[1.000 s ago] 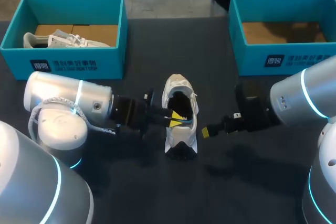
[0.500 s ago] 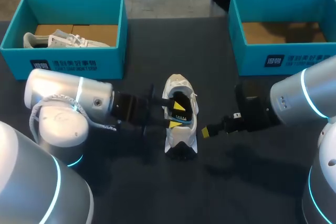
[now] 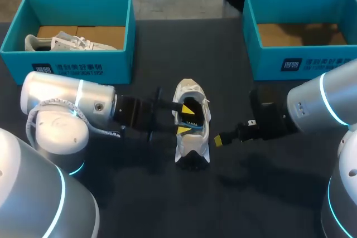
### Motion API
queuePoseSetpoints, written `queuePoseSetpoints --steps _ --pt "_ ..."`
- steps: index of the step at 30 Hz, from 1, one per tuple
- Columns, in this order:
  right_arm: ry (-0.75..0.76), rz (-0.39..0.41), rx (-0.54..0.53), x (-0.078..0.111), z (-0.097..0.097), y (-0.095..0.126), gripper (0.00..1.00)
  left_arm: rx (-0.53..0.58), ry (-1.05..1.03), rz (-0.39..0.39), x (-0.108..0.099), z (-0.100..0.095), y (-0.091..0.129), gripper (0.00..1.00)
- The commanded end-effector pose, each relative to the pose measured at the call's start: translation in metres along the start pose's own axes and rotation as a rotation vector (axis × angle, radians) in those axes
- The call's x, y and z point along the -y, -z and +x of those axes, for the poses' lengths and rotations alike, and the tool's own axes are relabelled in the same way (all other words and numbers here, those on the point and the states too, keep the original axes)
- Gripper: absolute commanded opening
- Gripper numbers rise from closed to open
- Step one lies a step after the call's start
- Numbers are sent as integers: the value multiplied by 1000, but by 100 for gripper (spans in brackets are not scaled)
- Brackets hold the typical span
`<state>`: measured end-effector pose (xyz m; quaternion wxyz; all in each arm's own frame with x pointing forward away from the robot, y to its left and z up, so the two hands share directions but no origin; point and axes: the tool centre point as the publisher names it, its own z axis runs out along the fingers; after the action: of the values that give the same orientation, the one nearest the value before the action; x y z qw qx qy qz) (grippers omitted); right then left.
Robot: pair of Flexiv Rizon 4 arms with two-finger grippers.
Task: Take the shoe out of the shoebox, open the shoe tongue, remove and reinsert the insole, then place the shoe into the shoebox
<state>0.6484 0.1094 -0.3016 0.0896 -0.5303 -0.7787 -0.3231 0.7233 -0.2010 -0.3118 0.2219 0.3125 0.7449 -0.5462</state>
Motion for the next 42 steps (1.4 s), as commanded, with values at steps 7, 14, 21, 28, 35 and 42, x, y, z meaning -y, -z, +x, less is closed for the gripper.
queuePoseSetpoints --steps 7,14,21,28,35,42 --pt "0 -1 0 1 0 1 100 -9 -12 18 7 -7 -1 44" --pt "0 -1 0 1 0 1 100 -34 -26 33 17 -9 4 62" --pt "0 -1 0 1 0 1 100 -48 -44 43 21 -14 10 49" --pt "0 -1 0 1 0 1 100 -153 -95 50 15 -14 23 18" --pt "0 -1 0 1 0 1 100 -249 -140 75 8 -15 31 0" --pt "0 -1 0 1 0 1 100 -403 -243 123 11 -19 38 0"
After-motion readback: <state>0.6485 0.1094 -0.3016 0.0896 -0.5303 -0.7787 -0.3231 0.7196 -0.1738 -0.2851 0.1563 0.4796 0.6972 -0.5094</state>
